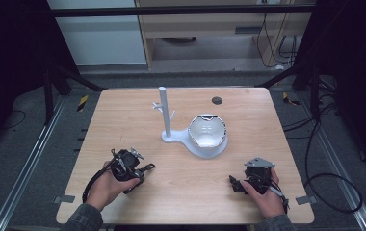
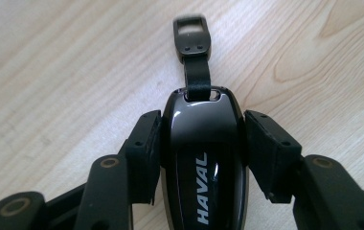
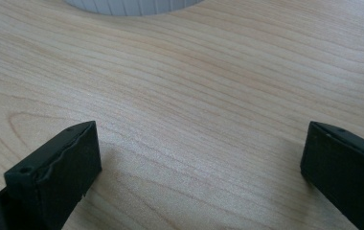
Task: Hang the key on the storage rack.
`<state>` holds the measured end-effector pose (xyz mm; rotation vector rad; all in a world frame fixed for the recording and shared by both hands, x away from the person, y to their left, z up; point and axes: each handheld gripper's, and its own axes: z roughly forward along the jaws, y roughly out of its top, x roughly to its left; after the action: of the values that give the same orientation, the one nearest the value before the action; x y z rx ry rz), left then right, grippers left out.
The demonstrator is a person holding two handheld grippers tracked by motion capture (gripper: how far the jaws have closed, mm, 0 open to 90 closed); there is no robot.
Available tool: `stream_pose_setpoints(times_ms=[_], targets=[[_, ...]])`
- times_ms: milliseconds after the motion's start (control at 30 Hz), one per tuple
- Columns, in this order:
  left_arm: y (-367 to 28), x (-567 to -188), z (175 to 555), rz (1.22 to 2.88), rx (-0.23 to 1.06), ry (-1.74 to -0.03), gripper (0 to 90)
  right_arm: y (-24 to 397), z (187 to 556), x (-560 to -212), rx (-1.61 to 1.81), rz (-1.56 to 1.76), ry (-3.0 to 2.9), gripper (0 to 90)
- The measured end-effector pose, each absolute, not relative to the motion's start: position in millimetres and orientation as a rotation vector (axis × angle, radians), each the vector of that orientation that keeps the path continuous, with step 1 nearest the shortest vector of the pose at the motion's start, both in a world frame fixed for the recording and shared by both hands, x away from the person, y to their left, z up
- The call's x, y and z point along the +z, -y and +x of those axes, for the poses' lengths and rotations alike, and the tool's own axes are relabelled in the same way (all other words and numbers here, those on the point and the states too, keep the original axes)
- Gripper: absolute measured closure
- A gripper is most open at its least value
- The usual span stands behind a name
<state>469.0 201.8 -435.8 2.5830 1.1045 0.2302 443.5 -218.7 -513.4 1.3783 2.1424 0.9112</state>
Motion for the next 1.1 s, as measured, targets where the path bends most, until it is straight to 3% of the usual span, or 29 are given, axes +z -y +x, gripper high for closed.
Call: stream_pose_setpoints(times_ms=[1100], targets=[[-187.8,-359.6,477.6,2.483,0.383,-1.017,49.2,218.5,443.5,-513.3,0.912,1.381,-2.142,0.5]])
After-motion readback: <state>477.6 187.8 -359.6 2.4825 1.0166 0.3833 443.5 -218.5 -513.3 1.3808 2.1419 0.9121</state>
